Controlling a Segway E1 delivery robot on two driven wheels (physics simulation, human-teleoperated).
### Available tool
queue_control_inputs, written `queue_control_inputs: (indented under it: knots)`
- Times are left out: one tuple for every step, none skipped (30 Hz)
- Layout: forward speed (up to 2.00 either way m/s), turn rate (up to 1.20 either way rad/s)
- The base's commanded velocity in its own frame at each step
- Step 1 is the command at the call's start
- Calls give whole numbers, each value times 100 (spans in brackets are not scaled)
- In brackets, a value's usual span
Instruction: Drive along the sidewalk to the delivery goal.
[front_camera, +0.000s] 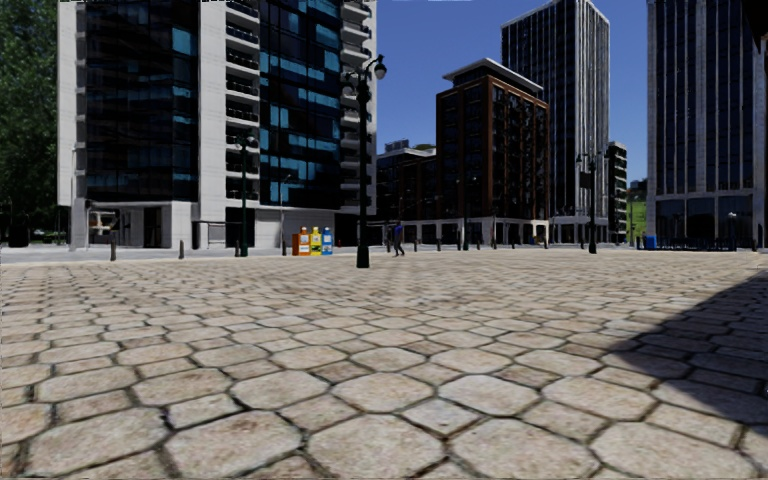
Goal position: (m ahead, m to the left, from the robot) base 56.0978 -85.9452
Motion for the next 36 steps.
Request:
queue_control_inputs:
  knots:
    - [200,-60]
    - [200,-60]
    - [200,-60]
    - [200,-60]
    - [200,-60]
    - [200,-60]
    - [200,-60]
    - [200,-60]
    - [200,-60]
    - [200,-60]
    - [200,-60]
    - [200,-60]
    - [200,-60]
    - [200,-60]
    - [200,-60]
    - [200,-60]
    - [200,-60]
    - [200,-60]
    - [200,-60]
    - [200,-60]
    - [200,-60]
    - [200,-60]
    - [200,-60]
    - [200,-60]
    - [200,-60]
    - [200,-40]
    - [200,0]
    - [200,0]
    - [200,0]
    - [200,0]
    - [200,0]
    - [200,0]
    - [200,0]
    - [200,0]
    - [200,0]
    - [200,0]
